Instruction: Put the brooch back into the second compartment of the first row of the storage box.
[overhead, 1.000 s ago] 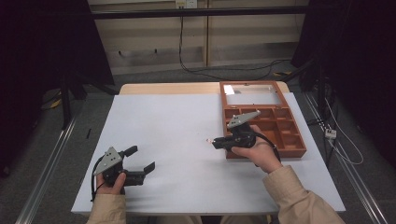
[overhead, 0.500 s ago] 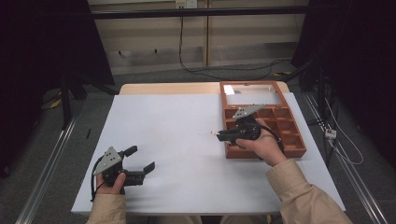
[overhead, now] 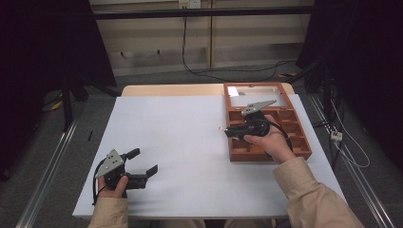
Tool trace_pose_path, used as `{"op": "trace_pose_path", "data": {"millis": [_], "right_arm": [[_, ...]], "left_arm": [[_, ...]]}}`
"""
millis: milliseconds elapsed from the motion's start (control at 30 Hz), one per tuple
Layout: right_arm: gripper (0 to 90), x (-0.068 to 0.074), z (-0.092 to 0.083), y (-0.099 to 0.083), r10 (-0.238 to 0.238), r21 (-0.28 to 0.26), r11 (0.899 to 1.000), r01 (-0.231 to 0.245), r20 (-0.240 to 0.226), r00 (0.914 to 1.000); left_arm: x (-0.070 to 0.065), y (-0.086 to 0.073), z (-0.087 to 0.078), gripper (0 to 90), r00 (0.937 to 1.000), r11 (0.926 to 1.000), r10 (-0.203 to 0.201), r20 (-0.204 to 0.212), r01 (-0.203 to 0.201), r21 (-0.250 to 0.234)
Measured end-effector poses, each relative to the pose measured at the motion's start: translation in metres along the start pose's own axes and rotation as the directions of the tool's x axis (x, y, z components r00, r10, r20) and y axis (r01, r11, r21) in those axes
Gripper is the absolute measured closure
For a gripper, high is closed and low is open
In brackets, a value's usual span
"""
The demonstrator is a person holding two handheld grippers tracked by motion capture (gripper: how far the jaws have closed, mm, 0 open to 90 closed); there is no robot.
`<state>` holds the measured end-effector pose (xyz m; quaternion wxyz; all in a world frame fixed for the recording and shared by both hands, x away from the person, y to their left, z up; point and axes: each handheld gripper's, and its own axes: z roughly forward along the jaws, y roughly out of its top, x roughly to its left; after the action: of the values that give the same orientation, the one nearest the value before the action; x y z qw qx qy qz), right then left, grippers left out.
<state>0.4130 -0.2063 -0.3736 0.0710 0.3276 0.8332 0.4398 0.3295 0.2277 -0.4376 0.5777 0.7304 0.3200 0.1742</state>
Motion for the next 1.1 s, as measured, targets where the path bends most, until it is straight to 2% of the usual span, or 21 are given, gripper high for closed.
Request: {"op": "trace_pose_path", "data": {"millis": [600,1100], "right_arm": [[80.4,-0.022,-0.007,0.004,0.022,-0.023,1.000,-0.021,0.039,0.9990],[80.4,-0.041,-0.014,0.004,0.051,-0.048,0.998,-0.047,0.086,0.9949]], "left_arm": [[0.000,0.000,0.000,4.0,1.0000,1.0000,0.000,0.000,0.000,0.004],[0.001,0.000,0.001,4.0,1.0000,1.0000,0.001,0.005,-0.001,0.005]]}}
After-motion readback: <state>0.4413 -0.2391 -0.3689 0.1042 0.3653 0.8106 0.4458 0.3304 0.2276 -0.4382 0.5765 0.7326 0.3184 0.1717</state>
